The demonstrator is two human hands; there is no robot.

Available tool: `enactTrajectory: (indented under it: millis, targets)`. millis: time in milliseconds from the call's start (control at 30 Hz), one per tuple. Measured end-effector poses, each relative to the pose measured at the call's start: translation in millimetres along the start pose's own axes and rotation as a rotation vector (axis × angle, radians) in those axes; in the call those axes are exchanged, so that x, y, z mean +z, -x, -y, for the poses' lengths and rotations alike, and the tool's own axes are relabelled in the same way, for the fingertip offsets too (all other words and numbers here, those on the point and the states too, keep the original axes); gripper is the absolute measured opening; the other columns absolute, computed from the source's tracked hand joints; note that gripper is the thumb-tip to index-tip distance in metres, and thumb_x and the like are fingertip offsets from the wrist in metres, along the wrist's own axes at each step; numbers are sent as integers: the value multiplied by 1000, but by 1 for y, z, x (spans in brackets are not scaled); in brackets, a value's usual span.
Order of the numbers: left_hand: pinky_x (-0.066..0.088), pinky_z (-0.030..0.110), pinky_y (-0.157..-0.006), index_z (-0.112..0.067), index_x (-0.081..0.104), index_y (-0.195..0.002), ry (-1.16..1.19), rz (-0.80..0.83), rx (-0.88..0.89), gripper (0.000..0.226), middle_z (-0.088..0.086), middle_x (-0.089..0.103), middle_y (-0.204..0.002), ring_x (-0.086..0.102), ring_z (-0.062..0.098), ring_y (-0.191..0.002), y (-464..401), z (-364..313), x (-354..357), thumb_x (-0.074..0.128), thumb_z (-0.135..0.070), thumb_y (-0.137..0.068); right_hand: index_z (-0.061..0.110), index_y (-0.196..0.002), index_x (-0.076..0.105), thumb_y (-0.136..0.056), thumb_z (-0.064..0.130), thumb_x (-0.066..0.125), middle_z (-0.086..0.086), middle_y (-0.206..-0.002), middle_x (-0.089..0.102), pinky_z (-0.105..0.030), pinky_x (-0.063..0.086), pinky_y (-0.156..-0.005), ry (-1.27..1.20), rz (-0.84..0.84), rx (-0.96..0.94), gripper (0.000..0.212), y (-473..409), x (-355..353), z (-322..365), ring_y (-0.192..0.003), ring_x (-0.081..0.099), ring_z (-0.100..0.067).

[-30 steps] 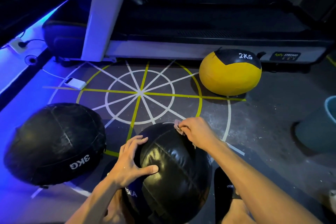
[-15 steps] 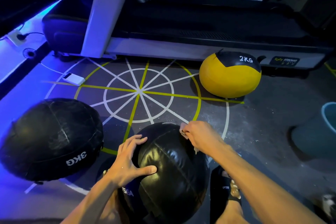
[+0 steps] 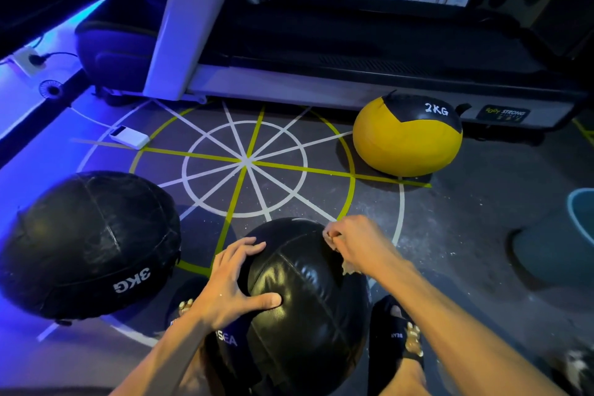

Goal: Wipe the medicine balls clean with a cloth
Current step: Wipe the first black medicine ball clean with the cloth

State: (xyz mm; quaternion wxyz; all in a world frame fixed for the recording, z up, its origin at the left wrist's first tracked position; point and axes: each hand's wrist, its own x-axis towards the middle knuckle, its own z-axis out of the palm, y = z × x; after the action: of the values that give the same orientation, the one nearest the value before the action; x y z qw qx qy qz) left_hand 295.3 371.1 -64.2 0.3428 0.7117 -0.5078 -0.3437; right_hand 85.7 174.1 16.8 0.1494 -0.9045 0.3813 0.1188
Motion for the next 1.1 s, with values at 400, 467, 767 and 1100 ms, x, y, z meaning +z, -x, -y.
enactTrajectory:
  millis: [400,467,767,1100]
  targets:
    - [21,32,-117,-52,44,-140,-5,-15,31,99,-41,23,-150,12,-7,-145,0,-5,6,81,-84,-54,24,-110,75,-102,18,58,6,-106,70,-29,49,-97,-244,-268,-279,20,6,28,58,-99,59,-11]
    - [22,34,-117,-52,44,-141,-7,-13,24,99,-38,24,-151,14,-4,-145,-1,-5,6,81,-83,-54,20,-107,75,-103,17,55,8,-105,69,-25,47,-97,-237,-262,-215,21,5,22,42,-97,56,-6]
    - [23,34,-116,-52,43,-139,4,-7,9,100,-38,24,-150,14,-5,-143,-4,-7,5,79,-86,-52,27,-94,77,-101,17,59,14,-98,62,-14,45,-71,-301,-213,21,22,1,17,41,-81,57,-2]
    - [24,41,-121,-52,41,-142,-1,40,-28,102,-31,28,-151,23,7,-142,-14,-3,-11,76,-88,-53,29,-108,74,-100,21,63,18,-102,63,-18,50,-90,-432,-371,-53,16,38,37,40,-96,57,2]
